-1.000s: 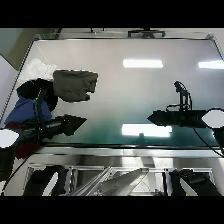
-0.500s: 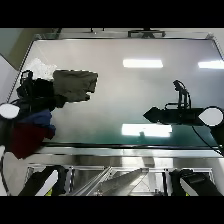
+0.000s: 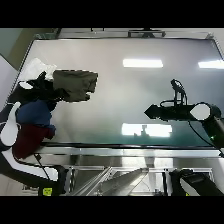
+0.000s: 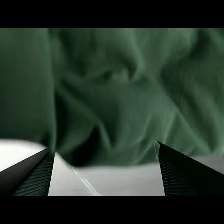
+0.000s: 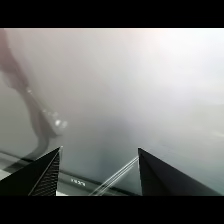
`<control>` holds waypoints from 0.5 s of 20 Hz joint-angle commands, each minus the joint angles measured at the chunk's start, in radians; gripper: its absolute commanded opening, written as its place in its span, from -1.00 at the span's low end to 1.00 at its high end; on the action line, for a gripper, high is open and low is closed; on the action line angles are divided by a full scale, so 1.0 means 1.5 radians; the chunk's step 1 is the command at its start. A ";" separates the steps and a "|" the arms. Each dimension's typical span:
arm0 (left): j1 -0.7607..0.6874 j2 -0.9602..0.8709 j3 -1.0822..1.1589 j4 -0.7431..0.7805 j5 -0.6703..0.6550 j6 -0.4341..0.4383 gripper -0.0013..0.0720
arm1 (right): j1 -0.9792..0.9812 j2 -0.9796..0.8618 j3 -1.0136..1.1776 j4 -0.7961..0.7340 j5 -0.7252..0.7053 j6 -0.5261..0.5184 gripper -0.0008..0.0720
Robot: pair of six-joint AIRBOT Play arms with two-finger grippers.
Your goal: Fold the shirts.
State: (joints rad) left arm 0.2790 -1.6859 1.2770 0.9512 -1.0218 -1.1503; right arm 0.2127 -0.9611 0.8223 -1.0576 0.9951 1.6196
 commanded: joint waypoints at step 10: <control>-0.072 -0.053 0.212 -0.032 -0.180 -0.001 -0.97 | -0.012 -0.024 0.010 -0.003 -0.015 -0.001 0.22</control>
State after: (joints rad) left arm 0.2024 -1.8141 1.5341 0.9154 -1.1831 -1.1511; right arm 0.2066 -0.9962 0.8272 -1.0622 0.9741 1.6192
